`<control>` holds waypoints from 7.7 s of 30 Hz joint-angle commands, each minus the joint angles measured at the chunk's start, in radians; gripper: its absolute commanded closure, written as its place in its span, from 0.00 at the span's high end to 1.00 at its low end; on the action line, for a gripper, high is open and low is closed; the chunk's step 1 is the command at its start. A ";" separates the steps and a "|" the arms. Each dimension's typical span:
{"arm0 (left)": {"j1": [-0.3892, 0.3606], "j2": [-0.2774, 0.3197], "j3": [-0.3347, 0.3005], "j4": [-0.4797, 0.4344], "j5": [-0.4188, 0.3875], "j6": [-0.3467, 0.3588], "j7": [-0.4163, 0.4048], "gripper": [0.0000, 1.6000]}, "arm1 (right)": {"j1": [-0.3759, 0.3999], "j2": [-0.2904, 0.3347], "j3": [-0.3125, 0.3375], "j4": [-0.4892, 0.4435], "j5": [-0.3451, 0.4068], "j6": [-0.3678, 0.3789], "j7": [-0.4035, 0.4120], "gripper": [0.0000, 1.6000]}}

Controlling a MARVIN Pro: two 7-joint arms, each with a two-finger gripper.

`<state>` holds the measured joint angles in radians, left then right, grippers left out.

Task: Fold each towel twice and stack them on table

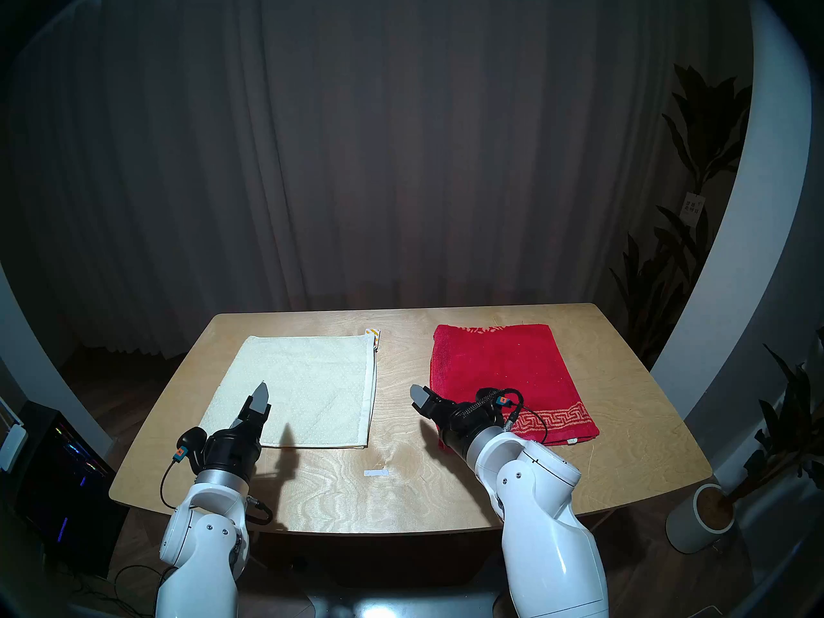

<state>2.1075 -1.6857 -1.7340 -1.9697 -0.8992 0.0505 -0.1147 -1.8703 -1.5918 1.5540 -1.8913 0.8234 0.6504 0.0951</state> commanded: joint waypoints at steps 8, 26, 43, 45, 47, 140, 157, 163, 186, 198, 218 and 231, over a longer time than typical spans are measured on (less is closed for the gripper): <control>0.042 -0.050 -0.076 -0.064 -0.237 0.063 0.006 1.00 | 0.018 -0.020 0.043 -0.022 0.241 0.248 -0.028 1.00; -0.019 0.050 -0.226 -0.063 -0.477 0.319 0.181 1.00 | 0.075 -0.005 -0.021 0.096 0.543 0.309 -0.249 1.00; -0.089 0.155 -0.276 -0.042 -0.565 0.544 0.427 1.00 | 0.140 0.013 -0.117 0.086 0.720 0.271 -0.607 1.00; -0.095 0.162 -0.284 -0.043 -0.578 0.565 0.461 1.00 | 0.146 0.015 -0.130 0.084 0.758 0.255 -0.656 1.00; -0.098 0.159 -0.292 -0.044 -0.597 0.578 0.480 1.00 | 0.149 0.018 -0.142 0.081 0.784 0.242 -0.688 1.00; -0.295 0.221 -0.214 0.228 -0.675 0.677 0.707 0.00 | 0.345 0.132 -0.305 0.303 0.978 -0.095 -0.945 0.00; -0.265 0.176 -0.115 0.156 -0.653 0.667 0.746 0.00 | 0.235 0.276 -0.174 0.150 1.078 0.020 -0.975 0.00; -0.237 0.165 -0.097 0.112 -0.635 0.651 0.776 0.00 | 0.200 0.322 -0.139 0.103 1.131 0.086 -0.980 0.00; -0.123 0.110 -0.167 -0.092 -0.609 0.576 0.917 0.00 | 0.238 0.311 -0.172 0.077 1.207 0.178 -0.959 0.00; -0.237 0.163 -0.150 -0.049 -0.630 0.621 0.968 0.00 | 0.255 0.312 -0.170 0.085 1.231 0.177 -0.986 0.00; -0.236 0.161 -0.132 0.003 -0.666 0.673 0.986 0.00 | 0.238 0.334 -0.170 0.192 1.173 0.246 -0.812 1.00; -0.224 0.157 -0.136 0.001 -0.654 0.652 0.969 0.00 | 0.321 0.308 -0.238 0.305 1.106 0.242 -0.821 1.00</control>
<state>1.8658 -1.5175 -1.8718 -1.9679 -1.5637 0.7159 0.8575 -1.5804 -1.2744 1.3560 -1.6679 1.9851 0.9045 -0.6922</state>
